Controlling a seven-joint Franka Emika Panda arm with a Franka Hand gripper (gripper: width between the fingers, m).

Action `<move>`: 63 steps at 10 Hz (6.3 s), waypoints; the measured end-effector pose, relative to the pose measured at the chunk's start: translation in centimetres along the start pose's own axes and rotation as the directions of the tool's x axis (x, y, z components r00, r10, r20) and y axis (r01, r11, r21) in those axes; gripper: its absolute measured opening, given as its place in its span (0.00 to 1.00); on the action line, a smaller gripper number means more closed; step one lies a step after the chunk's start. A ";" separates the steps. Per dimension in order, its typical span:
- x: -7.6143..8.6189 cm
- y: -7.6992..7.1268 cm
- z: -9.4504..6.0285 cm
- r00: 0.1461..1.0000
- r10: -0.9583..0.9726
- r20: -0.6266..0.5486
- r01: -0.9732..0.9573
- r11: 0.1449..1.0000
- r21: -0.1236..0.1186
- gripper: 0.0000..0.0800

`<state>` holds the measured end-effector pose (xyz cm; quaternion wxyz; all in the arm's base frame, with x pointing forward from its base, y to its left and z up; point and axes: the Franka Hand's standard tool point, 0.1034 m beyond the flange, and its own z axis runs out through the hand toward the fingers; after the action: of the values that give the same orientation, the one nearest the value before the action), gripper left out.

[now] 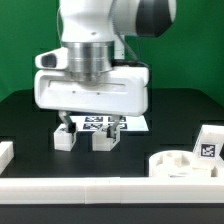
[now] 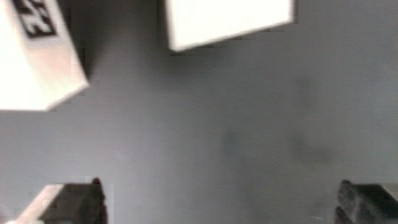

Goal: Assemble stool

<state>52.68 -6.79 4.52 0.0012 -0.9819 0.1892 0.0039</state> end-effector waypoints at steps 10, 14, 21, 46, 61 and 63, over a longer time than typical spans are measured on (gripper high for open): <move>-1.9 -0.6 0.3 0.862 0.004 0.506 -0.017 1.000 0.020 0.81; -3.3 0.2 0.6 0.731 0.048 0.680 -0.053 0.999 -0.014 0.81; -3.8 -1.4 0.8 0.703 -0.037 0.710 0.010 0.999 0.043 0.81; -1.0 -8.8 -3.3 0.867 0.090 0.491 -0.102 0.995 -0.002 0.41; 5.2 -15.6 -6.7 0.913 0.038 -0.406 0.024 0.989 0.146 0.41; 5.4 -15.6 -6.7 0.912 0.038 -0.407 0.024 0.989 0.146 0.41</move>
Offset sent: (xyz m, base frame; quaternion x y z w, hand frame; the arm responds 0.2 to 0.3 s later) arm 0.0000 0.0000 0.0000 0.0000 -0.1938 0.0000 0.9810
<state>63.48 5.65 11.23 0.0343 -0.9575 0.1884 -0.2157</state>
